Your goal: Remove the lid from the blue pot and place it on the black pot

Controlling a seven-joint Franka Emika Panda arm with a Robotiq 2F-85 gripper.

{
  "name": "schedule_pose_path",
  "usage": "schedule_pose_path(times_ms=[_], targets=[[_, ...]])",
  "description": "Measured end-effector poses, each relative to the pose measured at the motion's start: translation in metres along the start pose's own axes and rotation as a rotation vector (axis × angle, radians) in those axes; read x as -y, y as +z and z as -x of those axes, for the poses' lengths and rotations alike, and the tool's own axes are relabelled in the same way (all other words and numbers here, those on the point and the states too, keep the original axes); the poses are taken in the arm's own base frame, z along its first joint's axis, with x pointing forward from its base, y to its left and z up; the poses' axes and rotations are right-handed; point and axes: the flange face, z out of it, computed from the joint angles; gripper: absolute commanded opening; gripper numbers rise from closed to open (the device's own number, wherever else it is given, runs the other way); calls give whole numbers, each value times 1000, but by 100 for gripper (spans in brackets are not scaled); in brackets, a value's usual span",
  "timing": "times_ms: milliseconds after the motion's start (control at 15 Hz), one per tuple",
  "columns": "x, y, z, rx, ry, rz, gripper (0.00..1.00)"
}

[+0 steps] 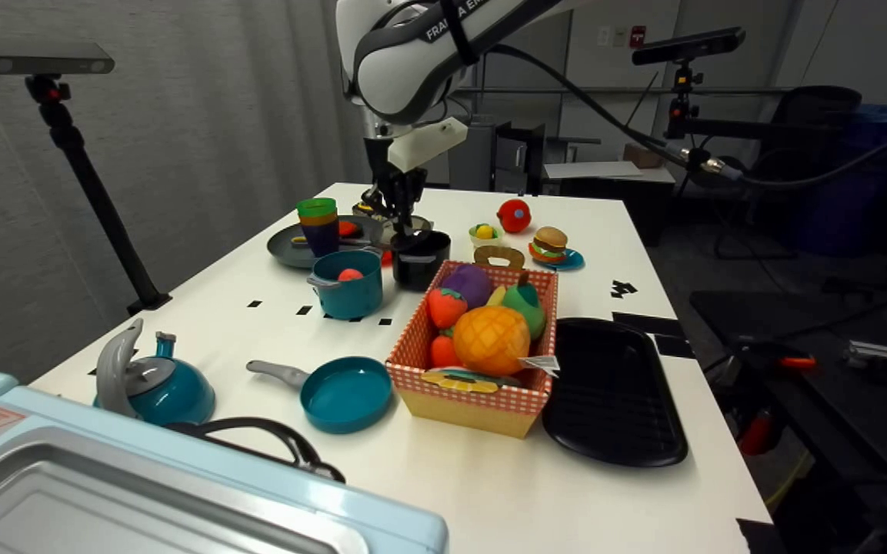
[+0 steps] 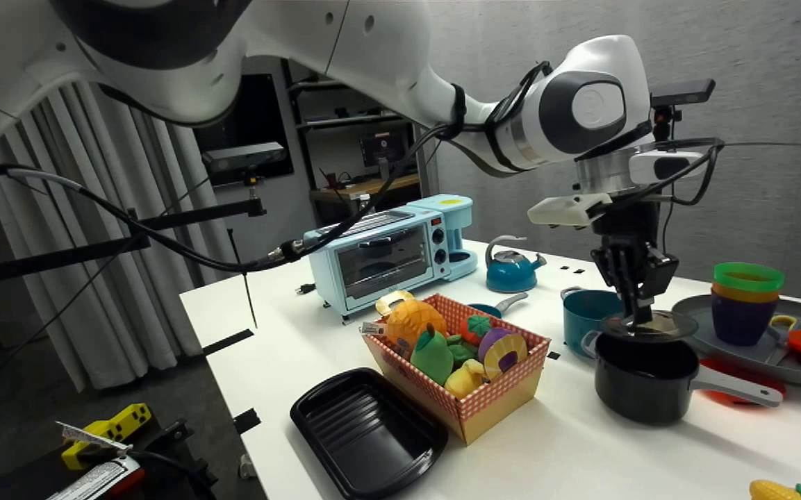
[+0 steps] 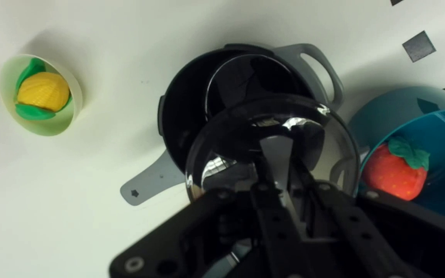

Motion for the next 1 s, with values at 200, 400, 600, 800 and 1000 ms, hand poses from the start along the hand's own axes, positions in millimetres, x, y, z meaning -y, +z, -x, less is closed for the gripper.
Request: schedule_pose_path(times_ms=[200,400,600,800,1000], targets=[[-9,2,8,-6,-3,-8,4],[-17,7,18,-14,-18,-16,4],[-22,15,28,-19,-30,-23,4],[-21,19,35,-21,-38,-32,42],[-21,20,39,-17,-39,-35,56]])
